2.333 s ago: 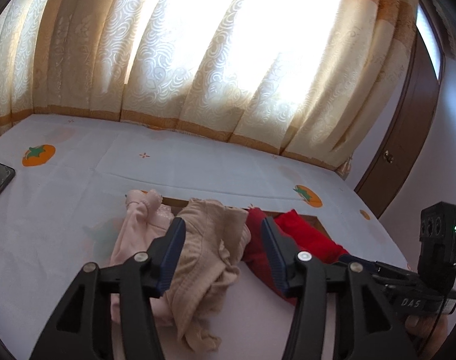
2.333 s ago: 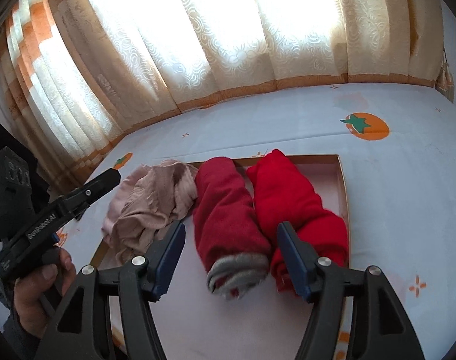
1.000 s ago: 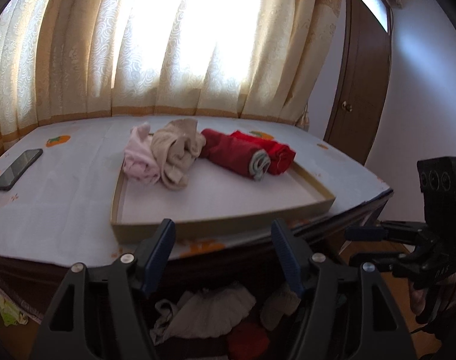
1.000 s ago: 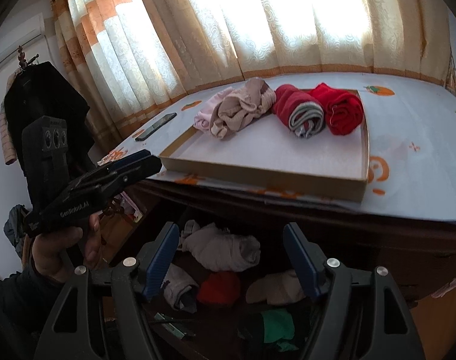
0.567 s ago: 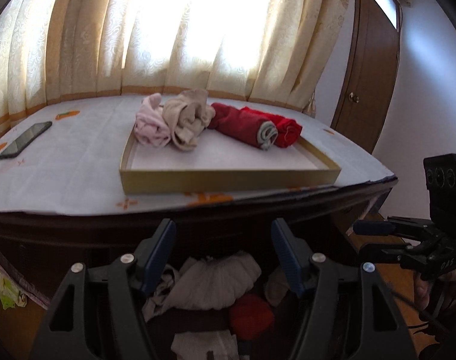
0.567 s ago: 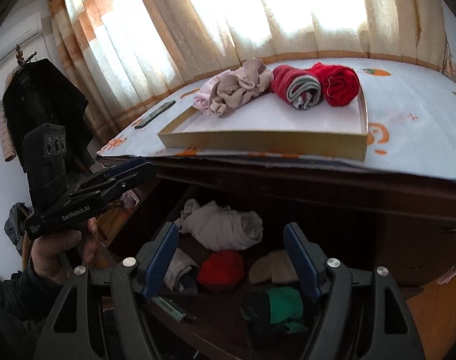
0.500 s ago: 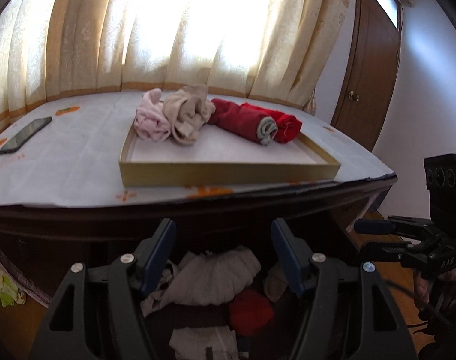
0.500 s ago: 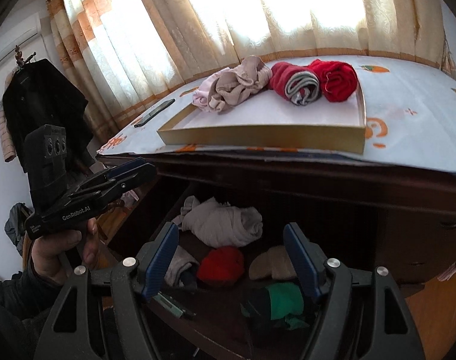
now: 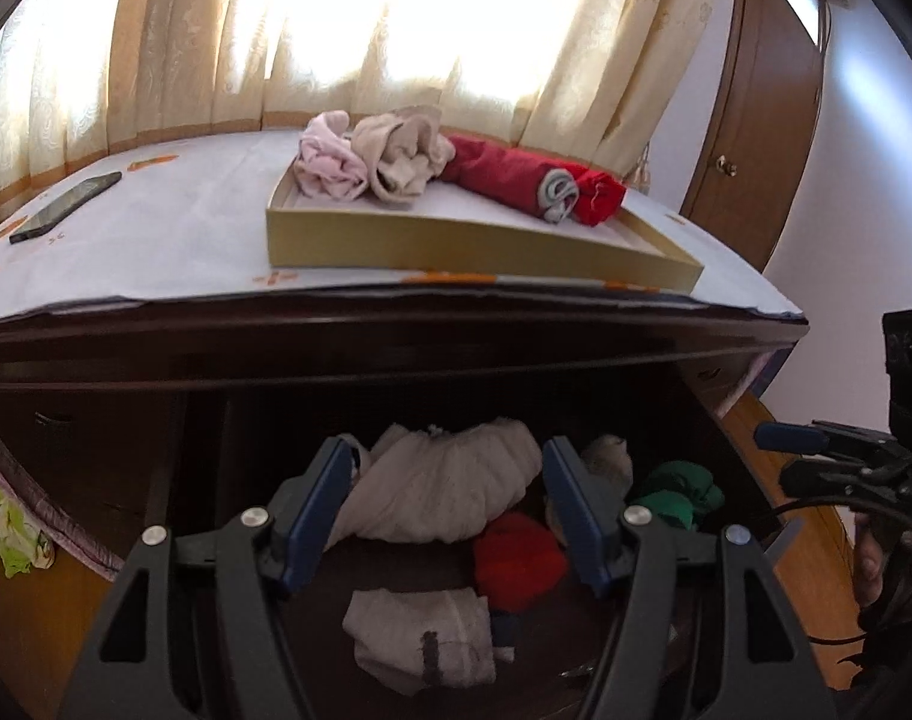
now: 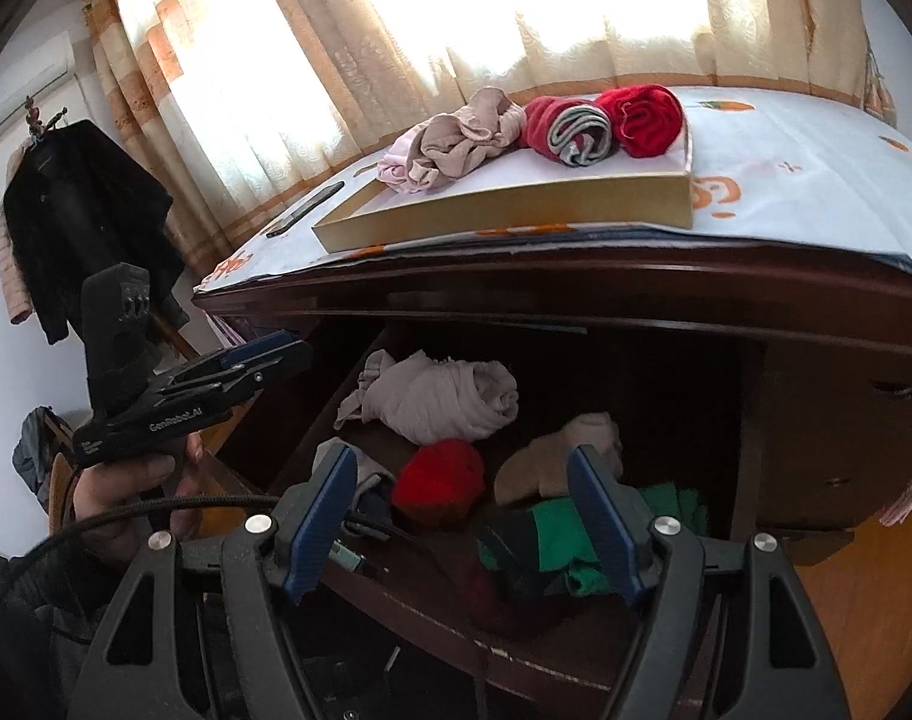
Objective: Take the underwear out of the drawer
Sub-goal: 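Lower both tools back toward the clothes in the open drawer, then grasp the green-and-black sock with the right tool while the left tool reaches toward the white garment, then grasp the white dotted garment with the left tool while the right tool holds the green sock, then lift the white garment with the left tool while the right tool lifts the green sock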
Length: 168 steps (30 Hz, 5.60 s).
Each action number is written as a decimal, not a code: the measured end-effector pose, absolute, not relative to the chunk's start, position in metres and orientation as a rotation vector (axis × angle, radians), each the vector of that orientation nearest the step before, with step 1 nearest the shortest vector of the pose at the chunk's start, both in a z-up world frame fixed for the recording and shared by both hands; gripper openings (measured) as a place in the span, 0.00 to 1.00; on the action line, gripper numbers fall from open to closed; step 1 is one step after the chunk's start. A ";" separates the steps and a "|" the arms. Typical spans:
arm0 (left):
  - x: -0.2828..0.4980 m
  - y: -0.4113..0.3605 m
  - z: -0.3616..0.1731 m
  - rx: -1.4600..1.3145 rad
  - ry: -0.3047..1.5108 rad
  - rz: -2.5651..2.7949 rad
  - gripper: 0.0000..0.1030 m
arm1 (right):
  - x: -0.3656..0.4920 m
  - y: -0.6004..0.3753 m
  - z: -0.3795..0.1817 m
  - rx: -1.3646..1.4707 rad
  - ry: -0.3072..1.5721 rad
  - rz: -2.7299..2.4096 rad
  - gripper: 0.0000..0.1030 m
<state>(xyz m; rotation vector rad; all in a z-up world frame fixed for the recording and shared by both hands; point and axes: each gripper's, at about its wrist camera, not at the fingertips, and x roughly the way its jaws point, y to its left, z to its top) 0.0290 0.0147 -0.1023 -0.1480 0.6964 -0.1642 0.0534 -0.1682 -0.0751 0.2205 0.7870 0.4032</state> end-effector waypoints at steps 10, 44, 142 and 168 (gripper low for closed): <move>0.031 0.010 -0.108 -0.121 0.729 -0.167 0.65 | 0.032 -0.187 -0.077 0.240 0.803 0.379 0.72; 0.038 0.005 -0.123 -0.103 0.809 -0.166 0.69 | 0.095 -0.148 -0.147 -0.365 1.119 0.386 0.72; 0.110 -0.076 -0.158 0.534 1.066 -0.383 0.24 | 0.122 -0.144 -0.161 -0.158 1.096 0.564 0.19; 0.089 -0.007 -0.115 0.166 0.902 -0.324 0.23 | 0.078 -0.179 -0.139 -0.080 0.918 0.498 0.19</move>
